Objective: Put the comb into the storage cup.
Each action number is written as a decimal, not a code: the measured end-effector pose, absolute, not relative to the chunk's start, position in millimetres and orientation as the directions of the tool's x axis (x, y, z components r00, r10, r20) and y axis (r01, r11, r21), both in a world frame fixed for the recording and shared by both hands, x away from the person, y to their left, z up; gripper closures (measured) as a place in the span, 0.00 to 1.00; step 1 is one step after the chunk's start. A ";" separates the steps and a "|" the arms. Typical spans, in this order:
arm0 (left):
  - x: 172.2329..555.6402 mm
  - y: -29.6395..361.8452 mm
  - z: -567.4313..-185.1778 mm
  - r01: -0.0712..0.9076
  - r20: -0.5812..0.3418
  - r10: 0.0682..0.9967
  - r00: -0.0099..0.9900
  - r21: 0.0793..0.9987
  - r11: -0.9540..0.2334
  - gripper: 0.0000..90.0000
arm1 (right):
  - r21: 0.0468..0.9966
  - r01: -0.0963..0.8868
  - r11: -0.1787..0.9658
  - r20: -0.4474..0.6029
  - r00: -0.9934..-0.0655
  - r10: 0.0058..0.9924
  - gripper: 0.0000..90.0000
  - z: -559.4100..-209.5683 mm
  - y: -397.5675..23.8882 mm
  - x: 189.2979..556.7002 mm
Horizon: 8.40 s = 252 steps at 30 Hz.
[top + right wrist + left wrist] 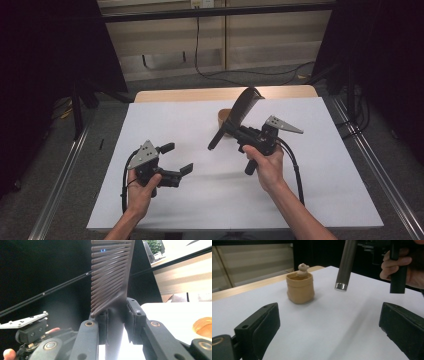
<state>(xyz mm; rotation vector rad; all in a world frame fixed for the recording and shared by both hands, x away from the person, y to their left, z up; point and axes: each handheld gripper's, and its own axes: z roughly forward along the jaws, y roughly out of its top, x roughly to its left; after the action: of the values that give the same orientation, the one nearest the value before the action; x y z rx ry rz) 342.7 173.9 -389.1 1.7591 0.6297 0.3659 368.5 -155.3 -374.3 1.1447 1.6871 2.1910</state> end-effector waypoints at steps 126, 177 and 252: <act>293.9 228.0 -426.5 0.209 -0.110 0.750 0.653 0.977 -0.039 0.04 | 0.984 0.169 -0.055 0.142 -0.562 0.815 0.81 -381.7 -176.9 470.5; 293.4 228.6 -426.1 0.194 -0.070 0.758 0.649 0.978 -0.076 0.04 | 0.974 0.226 -0.032 0.151 -0.535 0.831 0.81 -425.0 -169.0 467.3; 295.6 231.5 -425.8 0.206 -0.075 0.775 0.627 0.976 -0.072 0.04 | 0.962 0.265 -0.063 0.185 -0.468 0.864 0.41 -435.6 -188.4 451.8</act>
<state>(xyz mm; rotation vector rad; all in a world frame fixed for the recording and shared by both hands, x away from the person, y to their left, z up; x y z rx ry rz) 295.6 231.5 -425.8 1.6120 0.8311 0.5724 451.8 -188.4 -435.6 1.2075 1.7162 1.5626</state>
